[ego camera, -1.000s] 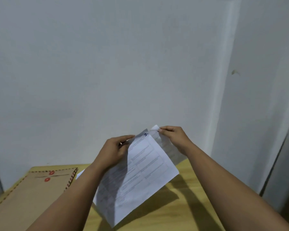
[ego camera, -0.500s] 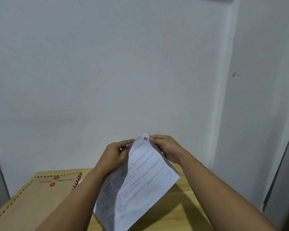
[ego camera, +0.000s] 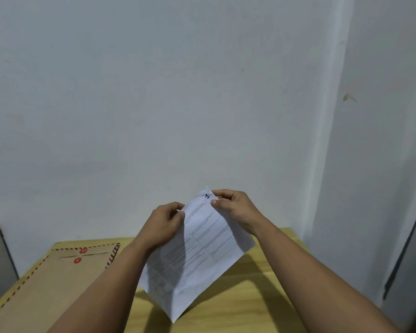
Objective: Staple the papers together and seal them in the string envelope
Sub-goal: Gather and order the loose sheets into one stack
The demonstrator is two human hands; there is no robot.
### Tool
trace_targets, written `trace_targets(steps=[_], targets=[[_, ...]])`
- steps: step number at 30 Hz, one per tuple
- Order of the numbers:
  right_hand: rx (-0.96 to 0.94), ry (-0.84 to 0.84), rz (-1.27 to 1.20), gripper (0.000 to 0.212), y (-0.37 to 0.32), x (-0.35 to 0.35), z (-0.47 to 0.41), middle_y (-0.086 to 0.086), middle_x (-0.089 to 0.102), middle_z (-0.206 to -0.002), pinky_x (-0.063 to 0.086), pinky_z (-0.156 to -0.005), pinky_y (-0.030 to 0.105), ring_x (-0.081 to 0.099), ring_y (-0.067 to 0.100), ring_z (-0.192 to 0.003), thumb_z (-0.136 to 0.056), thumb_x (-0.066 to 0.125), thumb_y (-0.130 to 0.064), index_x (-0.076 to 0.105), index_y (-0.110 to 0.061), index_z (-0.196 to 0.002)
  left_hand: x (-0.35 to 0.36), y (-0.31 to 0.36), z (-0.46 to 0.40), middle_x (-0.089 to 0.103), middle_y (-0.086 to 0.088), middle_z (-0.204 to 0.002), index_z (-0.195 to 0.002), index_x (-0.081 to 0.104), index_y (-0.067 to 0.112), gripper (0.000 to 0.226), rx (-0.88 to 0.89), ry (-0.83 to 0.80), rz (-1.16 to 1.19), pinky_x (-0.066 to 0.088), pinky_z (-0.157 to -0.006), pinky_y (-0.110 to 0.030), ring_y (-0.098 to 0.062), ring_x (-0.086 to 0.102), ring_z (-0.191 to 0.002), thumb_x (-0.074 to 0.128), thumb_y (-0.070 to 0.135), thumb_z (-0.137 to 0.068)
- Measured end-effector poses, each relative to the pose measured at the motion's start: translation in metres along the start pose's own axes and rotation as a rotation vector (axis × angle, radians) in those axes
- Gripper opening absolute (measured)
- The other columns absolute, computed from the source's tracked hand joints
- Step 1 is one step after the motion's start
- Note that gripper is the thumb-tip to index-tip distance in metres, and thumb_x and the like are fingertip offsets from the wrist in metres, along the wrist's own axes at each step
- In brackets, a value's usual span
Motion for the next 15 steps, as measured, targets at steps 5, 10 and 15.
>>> trace_targets(steps=[5, 10, 15], targets=[[-0.044, 0.087, 0.134, 0.031, 0.01, -0.007, -0.004, 0.001, 0.064, -0.074, 0.057, -0.08, 0.026, 0.067, 0.012, -0.074, -0.097, 0.073, -0.015, 0.072, -0.021, -0.127, -0.003, 0.0, -0.007, 0.076, 0.007, -0.087, -0.102, 0.073, 0.033, 0.02, -0.017, 0.009, -0.003, 0.058, -0.081, -0.044, -0.016, 0.071, -0.085, 0.055, 0.025, -0.098], [-0.055, 0.09, 0.002, 0.03, 0.018, -0.014, 0.0, 0.019, 0.074, -0.088, 0.057, -0.078, 0.021, 0.076, 0.017, -0.084, -0.097, 0.073, -0.007, 0.072, -0.014, -0.126, -0.008, 0.002, -0.016, 0.077, 0.01, -0.087, -0.108, 0.074, 0.032, 0.022, -0.043, 0.01, 0.019, 0.06, -0.082, -0.039, -0.01, 0.073, -0.083, 0.058, 0.021, -0.099], [-0.057, 0.114, 0.045, 0.027, 0.025, -0.017, -0.009, 0.015, 0.072, -0.088, 0.061, -0.085, 0.029, 0.072, 0.016, -0.085, -0.097, 0.071, -0.008, 0.076, -0.016, -0.123, -0.003, 0.005, -0.022, 0.077, 0.016, -0.093, -0.116, 0.074, 0.037, 0.031, -0.02, -0.027, 0.033, 0.058, -0.08, -0.029, -0.001, 0.072, -0.086, 0.056, 0.019, -0.1]])
Point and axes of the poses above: each hand's wrist, its own z-axis away from the middle knuckle, its own x-axis out of the palm, y = z × x, the point moved 6 cm from there along -z, towards the middle knuckle
